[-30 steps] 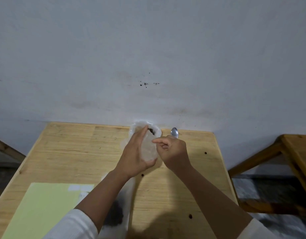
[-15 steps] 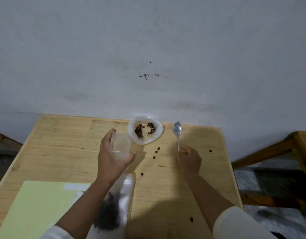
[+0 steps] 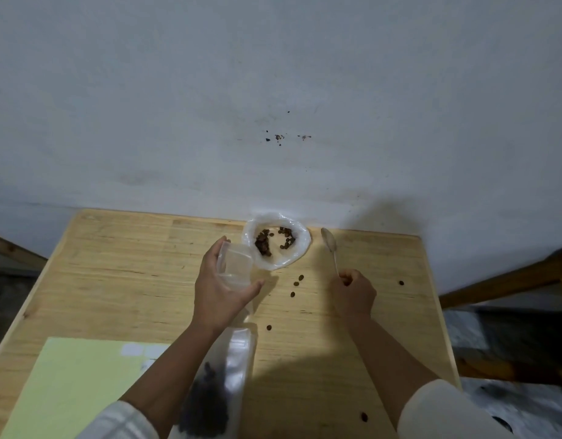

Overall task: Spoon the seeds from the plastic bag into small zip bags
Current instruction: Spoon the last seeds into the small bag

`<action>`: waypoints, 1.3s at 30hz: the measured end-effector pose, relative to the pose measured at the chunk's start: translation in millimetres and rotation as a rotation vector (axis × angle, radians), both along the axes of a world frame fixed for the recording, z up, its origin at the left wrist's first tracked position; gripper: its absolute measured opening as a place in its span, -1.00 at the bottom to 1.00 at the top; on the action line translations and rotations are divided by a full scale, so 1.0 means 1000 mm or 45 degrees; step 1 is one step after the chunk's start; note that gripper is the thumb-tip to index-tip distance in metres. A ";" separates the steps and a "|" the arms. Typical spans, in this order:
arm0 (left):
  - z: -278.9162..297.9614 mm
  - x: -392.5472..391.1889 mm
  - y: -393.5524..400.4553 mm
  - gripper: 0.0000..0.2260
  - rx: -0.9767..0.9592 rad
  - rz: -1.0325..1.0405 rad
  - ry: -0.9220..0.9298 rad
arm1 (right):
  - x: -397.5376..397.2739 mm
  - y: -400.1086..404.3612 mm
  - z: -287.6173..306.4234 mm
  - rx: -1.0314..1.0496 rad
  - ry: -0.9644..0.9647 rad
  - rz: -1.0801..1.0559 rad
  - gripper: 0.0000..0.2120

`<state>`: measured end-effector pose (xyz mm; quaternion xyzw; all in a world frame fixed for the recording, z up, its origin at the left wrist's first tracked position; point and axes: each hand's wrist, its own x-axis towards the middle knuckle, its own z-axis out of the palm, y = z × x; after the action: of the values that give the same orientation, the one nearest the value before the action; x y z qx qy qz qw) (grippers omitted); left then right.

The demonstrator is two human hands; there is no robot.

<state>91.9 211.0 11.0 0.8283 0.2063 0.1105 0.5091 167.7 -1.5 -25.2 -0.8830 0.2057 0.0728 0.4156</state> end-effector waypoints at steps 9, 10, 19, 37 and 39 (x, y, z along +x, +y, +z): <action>-0.004 0.011 0.002 -0.12 -0.113 -0.086 0.080 | -0.021 0.011 0.043 0.251 -0.230 0.103 -0.86; -0.004 0.011 0.001 -0.13 -0.118 -0.091 0.088 | -0.023 0.014 0.048 0.291 -0.219 0.151 -0.86; -0.005 0.020 0.001 -0.14 -0.158 -0.139 0.132 | -0.023 0.024 0.060 0.499 -0.228 0.494 -0.92; -0.014 0.034 0.002 -0.24 -0.160 -0.261 0.179 | 0.000 0.051 0.031 0.691 -0.093 -0.111 -0.75; -0.015 0.034 0.003 -0.26 -0.146 -0.269 0.167 | 0.001 0.056 0.026 0.779 -0.072 -0.198 -0.75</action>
<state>125.6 213.8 -3.6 0.8205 0.1565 -0.0100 0.5497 168.9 54.4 0.8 -0.7003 0.2295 0.0747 0.6719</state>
